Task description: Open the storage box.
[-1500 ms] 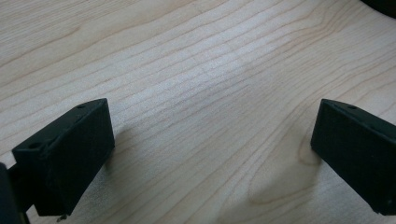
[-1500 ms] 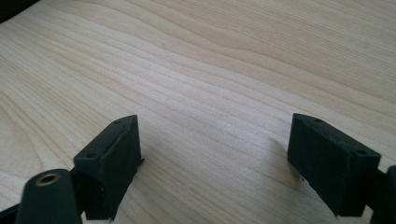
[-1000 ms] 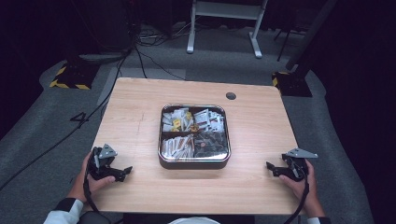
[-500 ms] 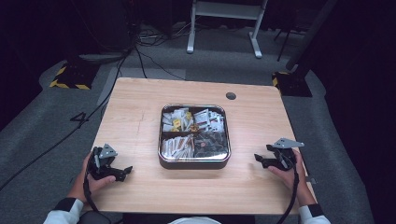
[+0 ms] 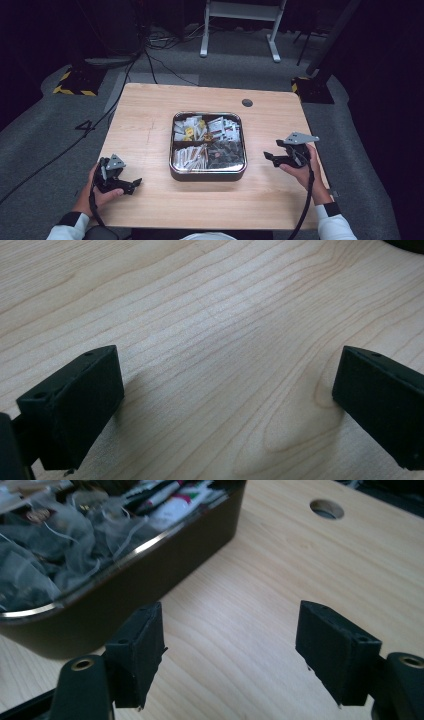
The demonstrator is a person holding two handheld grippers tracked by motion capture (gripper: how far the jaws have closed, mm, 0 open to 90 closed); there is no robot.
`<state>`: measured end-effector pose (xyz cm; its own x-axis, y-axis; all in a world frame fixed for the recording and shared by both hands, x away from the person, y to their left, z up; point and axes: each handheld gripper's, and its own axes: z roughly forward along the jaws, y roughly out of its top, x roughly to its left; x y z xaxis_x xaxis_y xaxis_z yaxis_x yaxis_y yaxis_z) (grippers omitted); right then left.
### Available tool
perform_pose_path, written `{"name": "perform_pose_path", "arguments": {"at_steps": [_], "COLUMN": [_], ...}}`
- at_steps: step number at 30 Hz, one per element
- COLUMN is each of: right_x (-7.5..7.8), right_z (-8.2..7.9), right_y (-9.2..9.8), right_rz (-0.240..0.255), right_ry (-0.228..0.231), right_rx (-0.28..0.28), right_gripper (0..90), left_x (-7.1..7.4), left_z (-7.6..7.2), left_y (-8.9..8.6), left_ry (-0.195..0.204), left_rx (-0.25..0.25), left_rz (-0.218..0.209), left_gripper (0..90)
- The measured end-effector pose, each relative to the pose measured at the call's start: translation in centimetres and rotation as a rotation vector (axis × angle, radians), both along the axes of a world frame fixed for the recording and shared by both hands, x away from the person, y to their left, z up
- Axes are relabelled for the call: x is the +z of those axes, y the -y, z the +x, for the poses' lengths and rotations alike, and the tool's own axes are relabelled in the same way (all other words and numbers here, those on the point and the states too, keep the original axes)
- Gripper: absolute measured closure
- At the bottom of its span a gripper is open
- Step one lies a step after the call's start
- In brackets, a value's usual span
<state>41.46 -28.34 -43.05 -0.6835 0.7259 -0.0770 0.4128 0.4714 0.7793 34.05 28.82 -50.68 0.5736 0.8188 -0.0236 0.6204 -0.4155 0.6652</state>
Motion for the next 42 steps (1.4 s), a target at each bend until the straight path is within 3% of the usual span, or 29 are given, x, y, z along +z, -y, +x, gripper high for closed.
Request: {"name": "perform_pose_path", "arguments": {"at_steps": [3,7,21,30,42], "right_x": [0.4,0.9,1.5,0.6,-0.7], "right_z": [0.3,1.2,3.1,4.2,4.9], "right_y": [-0.8,-3.2,-8.1,-12.6,-16.3], "right_rz": [0.005,-0.023,-0.007,-0.025,-0.041], "right_ry": [0.003,0.004,-0.009,-0.034,-0.051], "right_rx": [0.023,0.073,0.168,0.227,0.259], "right_gripper": [27.7,27.9,30.1,34.2,37.1], "left_x": [0.0,0.0,0.0,0.0,0.0], "left_z": [0.0,0.0,0.0,0.0,0.0], "left_y": [0.0,0.0,0.0,0.0,0.0], "left_ry": [0.001,0.001,0.001,0.001,0.0], "left_rx": [-0.001,-0.002,-0.003,-0.004,-0.001], "left_rz": [0.002,0.002,0.002,0.002,0.002], "left_gripper": [0.3,0.4,0.4,0.4,0.5]}}
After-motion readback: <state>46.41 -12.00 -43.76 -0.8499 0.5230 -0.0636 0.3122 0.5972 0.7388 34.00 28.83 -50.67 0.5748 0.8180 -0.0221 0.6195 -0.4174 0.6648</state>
